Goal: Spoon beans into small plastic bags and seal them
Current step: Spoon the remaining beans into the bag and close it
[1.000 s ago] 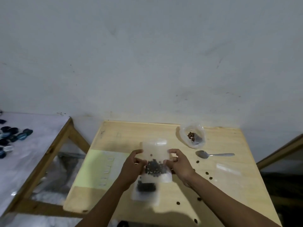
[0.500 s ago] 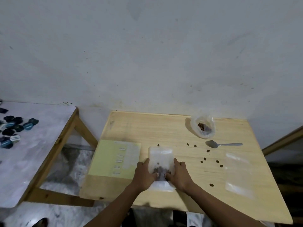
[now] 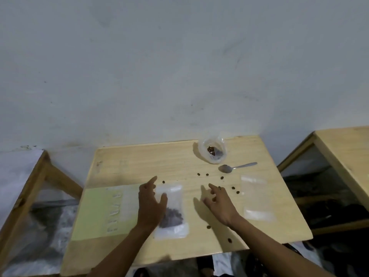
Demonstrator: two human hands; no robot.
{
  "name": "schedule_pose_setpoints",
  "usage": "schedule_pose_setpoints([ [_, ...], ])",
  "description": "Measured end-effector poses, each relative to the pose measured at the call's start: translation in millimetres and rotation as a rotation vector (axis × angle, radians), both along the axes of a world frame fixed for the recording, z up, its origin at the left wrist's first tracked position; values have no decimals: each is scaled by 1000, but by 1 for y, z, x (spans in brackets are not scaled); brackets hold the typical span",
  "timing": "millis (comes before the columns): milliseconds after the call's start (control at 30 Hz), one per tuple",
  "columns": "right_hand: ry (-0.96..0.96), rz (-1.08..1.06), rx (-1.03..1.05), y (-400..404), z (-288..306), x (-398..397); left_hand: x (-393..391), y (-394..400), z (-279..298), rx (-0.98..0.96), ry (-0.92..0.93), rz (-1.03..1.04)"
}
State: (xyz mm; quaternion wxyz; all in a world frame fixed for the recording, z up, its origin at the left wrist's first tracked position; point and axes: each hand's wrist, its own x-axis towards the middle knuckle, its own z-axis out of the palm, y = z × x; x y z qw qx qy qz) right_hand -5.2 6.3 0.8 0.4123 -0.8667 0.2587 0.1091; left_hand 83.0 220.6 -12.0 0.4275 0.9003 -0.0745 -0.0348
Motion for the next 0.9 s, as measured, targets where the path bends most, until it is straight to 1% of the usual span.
schedule_pose_setpoints([
  [67, -1, -86, -42, -33, 3, -10, 2, -30, 7, -55, -32, -99],
  [100, -6, -132, -70, -51, 2, -15, 2, -48, 8, -87, -4, -153],
  [133, 2, -173, -97, -67, 2, -20, 2, -66, 9, -118, 63, -206],
  [233, 55, -310, -118, -111, -6, -38, -7, -125, 6, -136, 417, -325],
  [333, 141, -389, -132, -139, -12, -54, -25, -177, 8, -222, 820, -323],
  [367, 170, -401, -127, -144, -15, -58, -32, -191, 9, -237, 905, -311],
  [400, 199, -399, -120, -147, -18, -62, -38, -204, 7, -221, 946, -314],
  [500, 237, -387, -98, -150, -25, -68, -54, -231, -4, -114, 949, -349],
  [600, 229, -421, -61, -153, -32, -67, -62, -244, -11, -74, 916, -340],
  [700, 179, -560, 103, -158, -37, -65, -63, -251, -13, -74, 900, -326],
  [800, 59, -724, 303, -162, -38, -63, -65, -255, -14, -112, 945, -286],
  [900, -28, -749, 405, -165, -33, -61, -69, -256, -14, -170, 956, -277],
])
